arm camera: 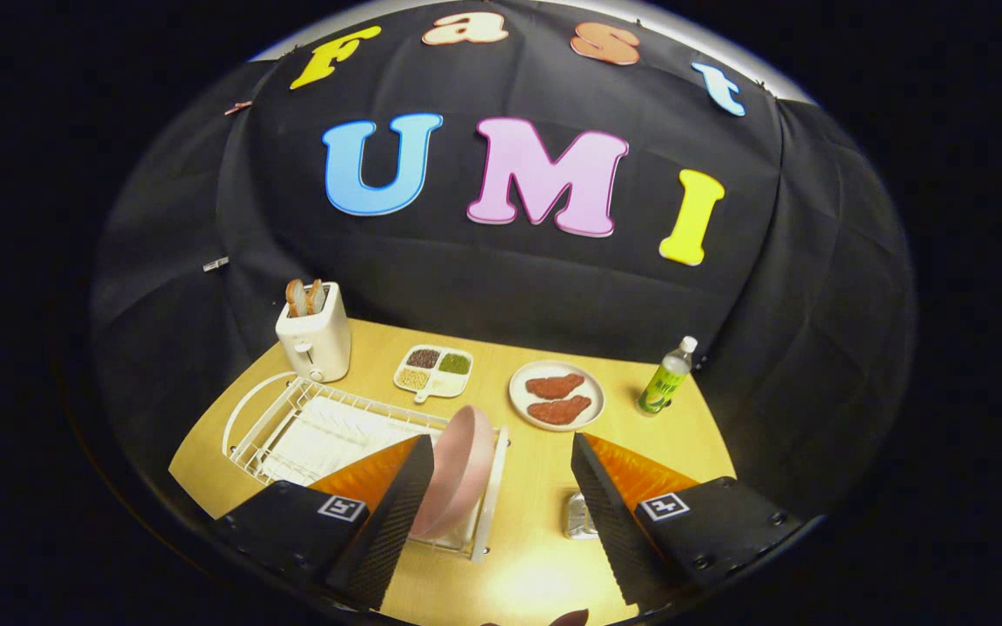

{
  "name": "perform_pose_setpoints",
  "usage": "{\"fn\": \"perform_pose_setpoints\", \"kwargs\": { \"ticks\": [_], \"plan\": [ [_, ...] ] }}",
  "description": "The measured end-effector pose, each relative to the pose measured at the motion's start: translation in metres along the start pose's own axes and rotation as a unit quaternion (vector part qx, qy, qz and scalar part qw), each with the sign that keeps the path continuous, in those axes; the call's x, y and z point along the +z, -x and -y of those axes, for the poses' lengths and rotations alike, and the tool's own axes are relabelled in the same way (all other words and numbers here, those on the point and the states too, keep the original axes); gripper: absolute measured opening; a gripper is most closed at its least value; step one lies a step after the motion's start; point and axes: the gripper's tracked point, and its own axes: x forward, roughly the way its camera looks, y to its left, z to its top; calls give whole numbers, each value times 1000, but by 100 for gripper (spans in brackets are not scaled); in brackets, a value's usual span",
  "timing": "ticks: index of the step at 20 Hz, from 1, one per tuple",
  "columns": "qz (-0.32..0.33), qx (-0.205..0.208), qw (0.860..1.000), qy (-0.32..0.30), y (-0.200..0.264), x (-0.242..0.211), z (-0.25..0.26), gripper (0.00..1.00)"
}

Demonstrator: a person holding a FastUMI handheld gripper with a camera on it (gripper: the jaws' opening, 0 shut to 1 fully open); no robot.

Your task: Take the plate from the dish rack, then take the spoon from the basket and place it into the plate.

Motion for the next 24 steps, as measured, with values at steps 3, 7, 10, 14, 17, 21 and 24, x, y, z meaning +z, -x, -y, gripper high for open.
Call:
{"fn": "perform_pose_setpoints", "kwargs": {
  "ticks": [3,7,10,14,17,21,24],
  "plan": [
    [-46,0,999,-2,-34,-22,-13,98],
    [-107,-12,994,-33,-64,-57,-23,97],
    [-140,-25,989,-48,-83,-76,-25,92],
    [-168,-40,983,-57,-100,-93,-26,65],
    [-179,-66,980,-61,-102,-97,-22,34],
    [-194,-81,977,-47,-96,-89,-27,29],
    [-188,-91,978,-8,-92,-74,-25,29]
  ]
}}
